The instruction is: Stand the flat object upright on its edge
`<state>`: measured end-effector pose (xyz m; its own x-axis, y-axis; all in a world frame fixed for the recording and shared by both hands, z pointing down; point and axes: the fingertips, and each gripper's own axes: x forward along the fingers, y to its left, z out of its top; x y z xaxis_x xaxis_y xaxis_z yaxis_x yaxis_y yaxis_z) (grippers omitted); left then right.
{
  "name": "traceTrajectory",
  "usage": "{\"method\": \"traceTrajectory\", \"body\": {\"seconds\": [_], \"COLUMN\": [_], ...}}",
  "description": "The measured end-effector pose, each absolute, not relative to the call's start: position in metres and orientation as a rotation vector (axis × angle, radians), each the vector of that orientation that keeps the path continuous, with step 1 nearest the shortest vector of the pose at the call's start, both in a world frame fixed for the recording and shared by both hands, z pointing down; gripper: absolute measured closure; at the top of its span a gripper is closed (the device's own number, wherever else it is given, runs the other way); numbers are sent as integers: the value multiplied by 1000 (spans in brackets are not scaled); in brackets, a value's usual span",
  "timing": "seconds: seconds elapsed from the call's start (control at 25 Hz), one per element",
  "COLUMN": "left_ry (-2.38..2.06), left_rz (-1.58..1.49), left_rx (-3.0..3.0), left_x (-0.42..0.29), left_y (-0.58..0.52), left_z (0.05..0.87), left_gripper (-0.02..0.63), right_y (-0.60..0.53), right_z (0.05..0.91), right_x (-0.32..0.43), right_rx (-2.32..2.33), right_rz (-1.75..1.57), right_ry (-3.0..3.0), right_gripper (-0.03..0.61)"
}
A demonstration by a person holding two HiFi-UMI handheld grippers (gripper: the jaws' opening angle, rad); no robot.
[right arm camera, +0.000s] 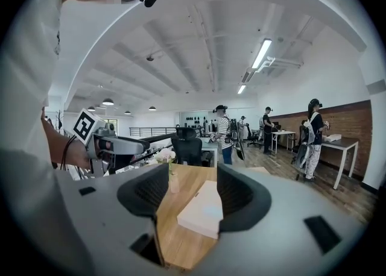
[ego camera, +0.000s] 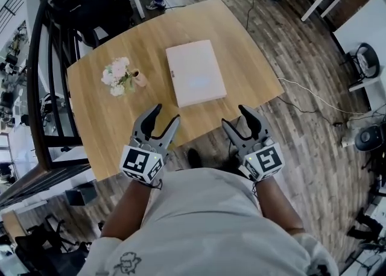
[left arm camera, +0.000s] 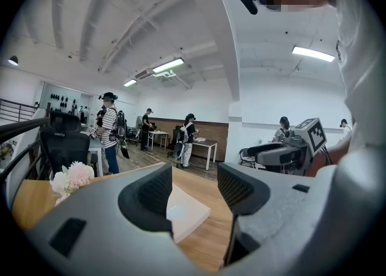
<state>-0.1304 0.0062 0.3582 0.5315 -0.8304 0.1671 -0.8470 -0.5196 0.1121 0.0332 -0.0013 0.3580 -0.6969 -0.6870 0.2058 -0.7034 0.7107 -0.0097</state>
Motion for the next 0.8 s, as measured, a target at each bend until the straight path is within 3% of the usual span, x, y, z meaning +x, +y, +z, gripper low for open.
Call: {"method": "traceTrajectory", "body": {"seconds": [0.8], "left_ry": [-1491], "left_rz": [203], "left_rx": [2420], "left_x": [-126], "left_y": [-72], "left_z": [391], "left_gripper": [383], "right_y": [-115], "right_z": [396], "right_x": [28], "right_rx": [931], "right_rz": [255], "right_ry": [-2729], "right_gripper": [315]}}
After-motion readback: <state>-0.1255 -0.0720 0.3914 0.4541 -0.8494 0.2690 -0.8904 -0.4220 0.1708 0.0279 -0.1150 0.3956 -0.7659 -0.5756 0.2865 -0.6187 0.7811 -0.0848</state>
